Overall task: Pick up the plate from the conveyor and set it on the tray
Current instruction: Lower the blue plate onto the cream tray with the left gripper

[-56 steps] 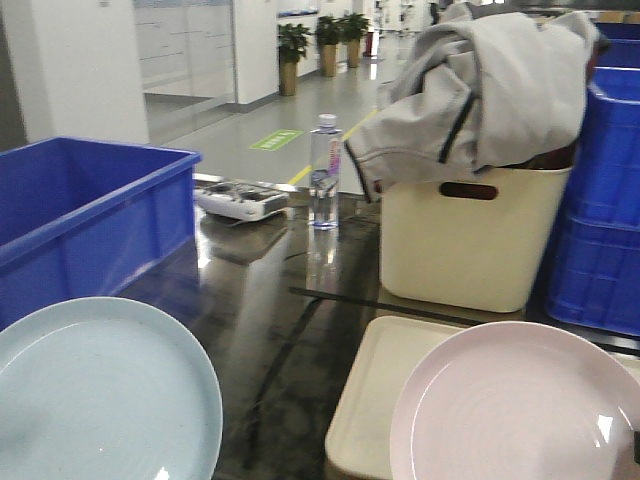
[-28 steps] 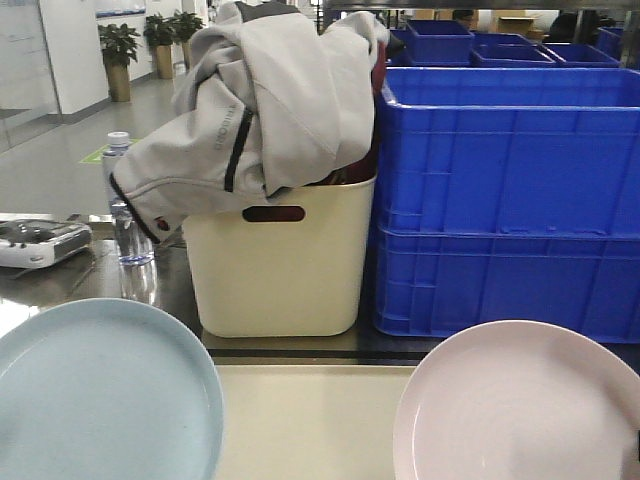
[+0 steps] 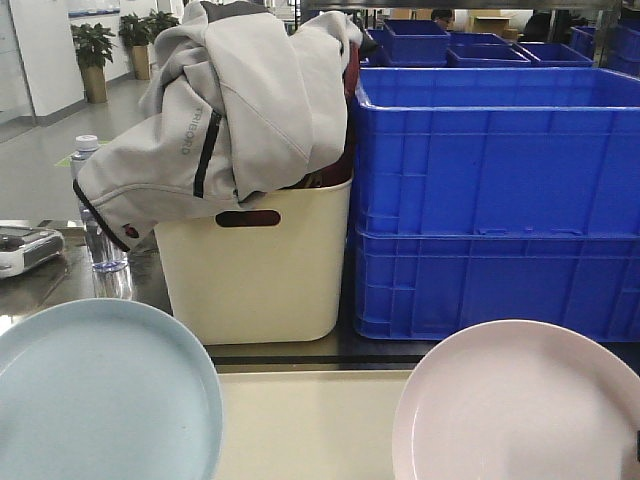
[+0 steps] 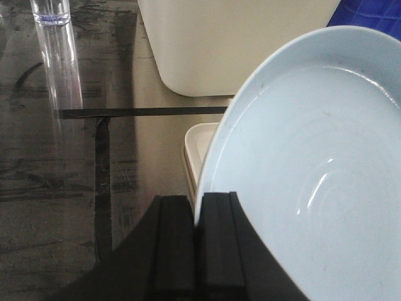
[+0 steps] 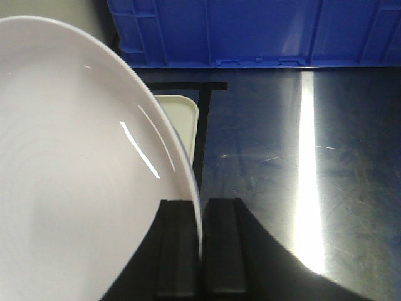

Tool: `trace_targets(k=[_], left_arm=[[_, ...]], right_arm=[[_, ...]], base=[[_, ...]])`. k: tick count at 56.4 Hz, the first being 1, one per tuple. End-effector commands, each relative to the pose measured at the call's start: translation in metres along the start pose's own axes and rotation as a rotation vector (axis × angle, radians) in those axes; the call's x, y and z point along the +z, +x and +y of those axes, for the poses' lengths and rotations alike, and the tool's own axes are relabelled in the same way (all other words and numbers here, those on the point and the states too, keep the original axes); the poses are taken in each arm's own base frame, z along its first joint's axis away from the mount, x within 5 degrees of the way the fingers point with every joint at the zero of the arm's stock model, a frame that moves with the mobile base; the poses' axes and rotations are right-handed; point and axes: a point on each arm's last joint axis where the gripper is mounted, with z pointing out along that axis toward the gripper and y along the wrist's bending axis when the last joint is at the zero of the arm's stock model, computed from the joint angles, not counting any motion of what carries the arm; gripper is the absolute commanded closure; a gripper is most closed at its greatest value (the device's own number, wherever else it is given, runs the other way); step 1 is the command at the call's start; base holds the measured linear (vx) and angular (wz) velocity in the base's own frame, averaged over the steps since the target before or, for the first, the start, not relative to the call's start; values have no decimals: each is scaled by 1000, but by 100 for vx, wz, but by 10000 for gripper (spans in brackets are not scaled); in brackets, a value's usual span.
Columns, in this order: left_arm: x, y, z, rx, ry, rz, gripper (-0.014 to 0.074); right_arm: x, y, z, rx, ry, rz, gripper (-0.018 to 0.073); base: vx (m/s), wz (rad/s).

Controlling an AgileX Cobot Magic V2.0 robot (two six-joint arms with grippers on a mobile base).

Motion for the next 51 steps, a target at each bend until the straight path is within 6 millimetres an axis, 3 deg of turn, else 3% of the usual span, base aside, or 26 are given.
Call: trace_targets(k=[1, 46, 51], left_arm=[[-7, -16, -4, -14, 14, -116, 602], [-7, -17, -4, -33, 23, -130, 602], [1, -18, -4, -61, 35, -122, 601]], right_arm=[[-7, -15, 2, -14, -27, -111, 568], [-8, -22, 6, -8, -68, -184, 568], [-8, -23, 6, 8, -77, -199, 568]], base=[[0, 0], [0, 0], [0, 0]])
